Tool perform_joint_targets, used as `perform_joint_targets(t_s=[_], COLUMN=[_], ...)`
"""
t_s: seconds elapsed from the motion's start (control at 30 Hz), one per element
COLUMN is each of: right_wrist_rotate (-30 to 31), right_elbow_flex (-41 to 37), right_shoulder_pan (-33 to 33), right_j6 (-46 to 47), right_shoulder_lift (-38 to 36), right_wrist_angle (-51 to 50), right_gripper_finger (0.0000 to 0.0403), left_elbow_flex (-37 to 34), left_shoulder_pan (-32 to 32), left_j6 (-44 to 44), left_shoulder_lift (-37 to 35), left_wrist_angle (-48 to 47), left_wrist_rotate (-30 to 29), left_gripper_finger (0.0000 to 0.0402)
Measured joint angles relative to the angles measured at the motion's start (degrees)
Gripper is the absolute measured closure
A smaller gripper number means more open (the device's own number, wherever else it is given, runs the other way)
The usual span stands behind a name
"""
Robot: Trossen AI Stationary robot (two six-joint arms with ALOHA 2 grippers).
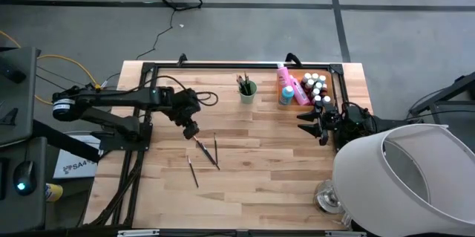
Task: Pick & Place Paint Supplies
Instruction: Put the bottom silver paintbrush into the green cup
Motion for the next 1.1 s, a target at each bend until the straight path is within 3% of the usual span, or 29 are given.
perform_joint_targets(t_s=[0.1,0.33,0.77,0.97,1.1], right_wrist_rotate=[0.0,0.0,0.0,0.0,0.0], right_elbow_flex=[0.0,0.0,0.0,0.0,0.0], right_shoulder_pan=[0.0,0.0,0.0,0.0,0.0], right_j6=[0.0,0.0,0.0,0.0,0.0], right_shoulder_lift=[0.0,0.0,0.0,0.0,0.0], right_wrist_angle=[0.0,0.1,0.3,0.3,0.3], right_gripper_finger=[0.0196,0.0196,0.0196,0.0196,0.0196], left_elbow_flex=[0.0,0.0,0.0,0.0,0.0], left_shoulder_pan=[0.0,-3.0,-19.6,-24.9,-27.0], left_j6=[-9.4,-40.9,-69.5,-74.9,-76.2], left_shoulder_lift=[-1.0,-1.9,2.8,7.0,9.6], left_wrist_angle=[-4.7,-11.6,-12.0,-9.1,-8.2], left_wrist_rotate=[-0.3,-1.2,-8.5,-13.6,-14.0], left_gripper_finger=[0.0187,0.0187,0.0187,0.0187,0.0187])
